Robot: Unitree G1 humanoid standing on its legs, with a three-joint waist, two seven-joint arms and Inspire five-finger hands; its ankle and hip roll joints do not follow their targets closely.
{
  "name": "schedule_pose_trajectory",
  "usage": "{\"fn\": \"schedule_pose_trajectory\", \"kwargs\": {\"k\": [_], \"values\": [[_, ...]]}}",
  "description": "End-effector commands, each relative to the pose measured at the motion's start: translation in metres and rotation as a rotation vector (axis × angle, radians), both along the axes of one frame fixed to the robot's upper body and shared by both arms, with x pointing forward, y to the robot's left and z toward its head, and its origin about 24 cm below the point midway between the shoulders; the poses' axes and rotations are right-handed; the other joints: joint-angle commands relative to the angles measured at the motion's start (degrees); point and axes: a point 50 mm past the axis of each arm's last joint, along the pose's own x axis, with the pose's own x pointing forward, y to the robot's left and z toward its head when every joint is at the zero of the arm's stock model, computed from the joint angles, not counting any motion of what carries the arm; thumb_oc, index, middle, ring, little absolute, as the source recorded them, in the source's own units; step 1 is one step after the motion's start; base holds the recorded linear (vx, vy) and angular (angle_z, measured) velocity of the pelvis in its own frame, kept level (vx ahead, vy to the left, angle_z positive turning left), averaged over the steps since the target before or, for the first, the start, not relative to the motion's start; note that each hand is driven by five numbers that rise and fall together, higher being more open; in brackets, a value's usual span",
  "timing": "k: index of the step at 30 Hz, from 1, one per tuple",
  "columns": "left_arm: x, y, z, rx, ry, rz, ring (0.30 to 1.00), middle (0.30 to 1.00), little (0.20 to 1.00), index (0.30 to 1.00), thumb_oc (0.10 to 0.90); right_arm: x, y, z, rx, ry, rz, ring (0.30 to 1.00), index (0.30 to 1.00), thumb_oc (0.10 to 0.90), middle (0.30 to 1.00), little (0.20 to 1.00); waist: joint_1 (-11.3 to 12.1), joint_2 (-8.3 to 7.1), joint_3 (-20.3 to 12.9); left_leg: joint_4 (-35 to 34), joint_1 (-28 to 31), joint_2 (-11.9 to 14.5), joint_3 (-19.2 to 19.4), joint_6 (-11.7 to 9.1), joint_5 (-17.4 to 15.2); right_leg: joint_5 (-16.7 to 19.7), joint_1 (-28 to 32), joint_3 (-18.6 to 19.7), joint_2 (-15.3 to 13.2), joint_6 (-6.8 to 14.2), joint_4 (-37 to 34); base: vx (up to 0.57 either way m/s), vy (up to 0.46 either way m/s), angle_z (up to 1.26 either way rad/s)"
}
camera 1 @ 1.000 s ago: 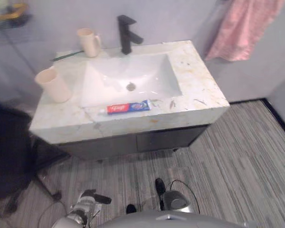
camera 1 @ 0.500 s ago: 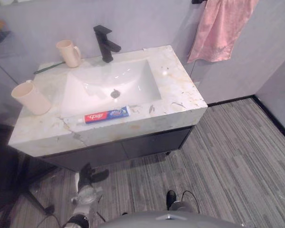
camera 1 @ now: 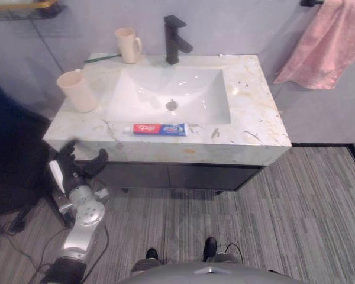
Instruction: Organize the bathroom.
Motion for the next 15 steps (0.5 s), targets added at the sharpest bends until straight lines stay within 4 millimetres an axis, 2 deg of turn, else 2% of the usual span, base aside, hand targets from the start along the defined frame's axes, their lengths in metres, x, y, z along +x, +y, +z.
{"fn": "schedule_pose_trajectory", "kwargs": {"k": [1, 3, 7, 9, 11, 15], "values": [[0.033, -0.027, 0.122, 0.270, -0.504, -0.263, 0.900, 0.900, 0.900, 0.900, 0.800, 0.005, 0.004, -0.001, 0.021, 0.006, -0.007, 0.900, 0.900, 0.800, 0.900, 0.900, -1.57, 0.54, -1.47, 1.17, -0.94, -3.45, 1.60, 2.99, -2.86, -9.73, 1.69, 5.17, -0.38, 3.54, 3.45, -0.01, -0.027, 0.08], [0.033, -0.032, 0.131, 0.287, -0.533, -0.314, 0.900, 0.900, 0.900, 0.900, 0.800, 0.005, 0.004, -0.001, 0.021, 0.006, -0.004, 0.900, 0.900, 0.800, 0.900, 0.900, -1.60, 0.62, -1.62, 1.17, -0.86, -3.43, 1.62, 2.92, -2.83, -9.76, 1.91, 5.08, -0.39, 3.57, 3.34, -0.01, -0.026, 0.08], [0.031, -0.052, 0.165, 0.362, -0.647, -0.469, 0.900, 0.900, 0.900, 0.900, 0.800, 0.007, 0.005, -0.002, 0.019, 0.011, 0.010, 0.900, 0.900, 0.800, 0.900, 0.900, -1.77, 1.06, -2.18, 1.11, -0.53, -3.30, 1.82, 2.79, -2.80, -9.98, 2.46, 5.08, -0.35, 3.61, 3.14, 0.00, -0.013, 0.04], [0.028, -0.057, 0.174, 0.383, -0.693, -0.507, 0.900, 0.900, 0.900, 0.900, 0.800, 0.006, 0.005, -0.002, 0.019, 0.015, 0.014, 0.900, 0.900, 0.800, 0.900, 0.900, -1.82, 1.18, -2.38, 1.09, -0.46, -3.29, 1.74, 2.76, -2.75, -9.96, 2.58, 5.14, -0.32, 3.67, 3.05, -0.01, -0.016, 0.00], [0.025, -0.064, 0.192, 0.416, -0.754, -0.565, 0.900, 0.900, 0.900, 0.900, 0.800, 0.005, 0.006, -0.002, 0.018, 0.023, 0.014, 0.900, 0.900, 0.800, 0.900, 0.900, -1.97, 1.36, -2.72, 0.97, -0.16, -3.27, 1.81, 2.69, -2.74, -9.98, 3.00, 5.19, -0.29, 3.74, 2.74, -0.01, -0.039, 0.00], [0.022, -0.068, 0.215, 0.470, -0.803, -0.610, 0.900, 0.900, 0.900, 0.900, 0.800, 0.004, 0.008, -0.003, 0.015, 0.035, 0.012, 0.900, 0.900, 0.800, 0.900, 0.900, -2.28, 1.78, -3.31, 0.96, 0.28, -3.23, 1.85, 2.53, -2.73, -10.12, 3.40, 5.38, -0.12, 3.74, 2.58, 0.00, -0.008, 0.00]]}}
